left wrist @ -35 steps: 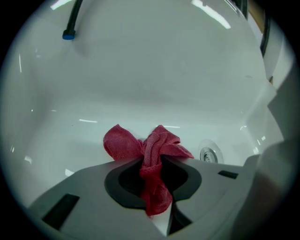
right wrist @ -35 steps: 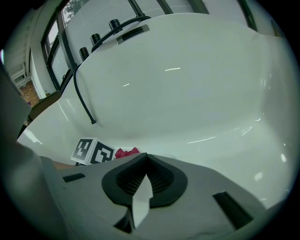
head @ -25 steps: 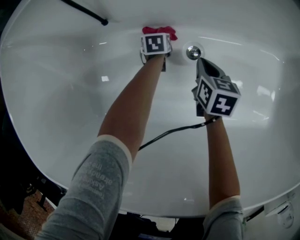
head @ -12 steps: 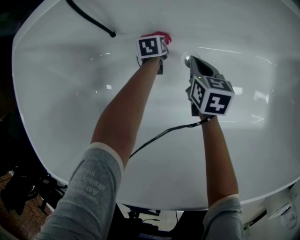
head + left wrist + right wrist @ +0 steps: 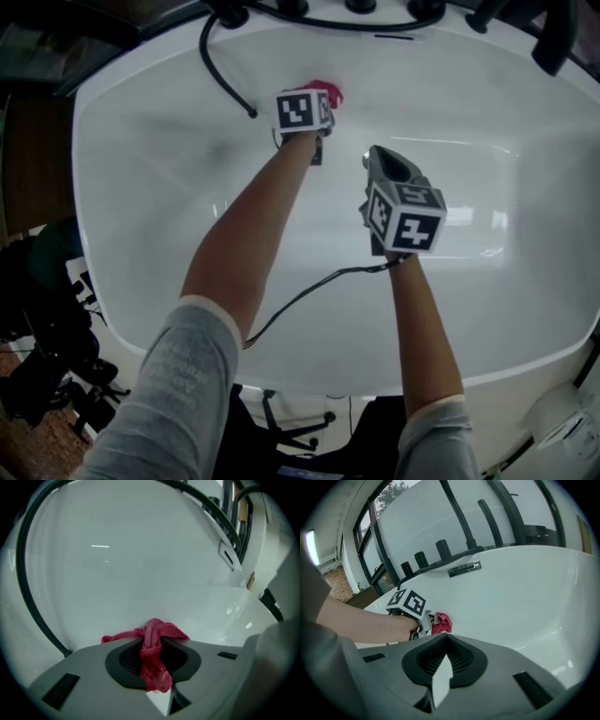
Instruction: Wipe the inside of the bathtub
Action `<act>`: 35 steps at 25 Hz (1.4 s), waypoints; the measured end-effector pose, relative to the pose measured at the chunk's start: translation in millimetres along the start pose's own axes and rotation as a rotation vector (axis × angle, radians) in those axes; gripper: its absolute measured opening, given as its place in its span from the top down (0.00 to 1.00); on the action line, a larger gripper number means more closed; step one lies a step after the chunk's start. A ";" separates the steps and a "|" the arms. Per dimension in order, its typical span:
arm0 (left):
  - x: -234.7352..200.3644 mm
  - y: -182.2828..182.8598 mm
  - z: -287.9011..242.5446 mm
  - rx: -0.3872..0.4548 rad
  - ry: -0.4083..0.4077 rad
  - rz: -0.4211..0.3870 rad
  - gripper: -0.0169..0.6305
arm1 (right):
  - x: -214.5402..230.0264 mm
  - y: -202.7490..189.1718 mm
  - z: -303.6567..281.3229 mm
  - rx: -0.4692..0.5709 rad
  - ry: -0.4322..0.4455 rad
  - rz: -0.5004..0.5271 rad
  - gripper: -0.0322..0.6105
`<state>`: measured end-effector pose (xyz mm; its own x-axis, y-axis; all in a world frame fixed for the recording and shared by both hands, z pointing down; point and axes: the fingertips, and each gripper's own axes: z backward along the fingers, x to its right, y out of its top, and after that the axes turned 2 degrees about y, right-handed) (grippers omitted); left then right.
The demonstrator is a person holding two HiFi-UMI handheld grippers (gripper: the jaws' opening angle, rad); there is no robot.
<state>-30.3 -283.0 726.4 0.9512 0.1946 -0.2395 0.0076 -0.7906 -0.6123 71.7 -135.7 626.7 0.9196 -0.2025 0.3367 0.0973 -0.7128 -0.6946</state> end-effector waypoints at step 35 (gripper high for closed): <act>30.7 103.3 418.5 0.331 -0.198 -0.239 0.85 | -141.2 112.8 239.7 0.063 -0.061 0.040 0.94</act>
<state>-129.4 -115.7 340.4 0.8569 0.4821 -0.1822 0.0903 -0.4884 -0.8680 44.1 -26.6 348.4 0.9446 -0.1873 0.2696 0.0818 -0.6611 -0.7458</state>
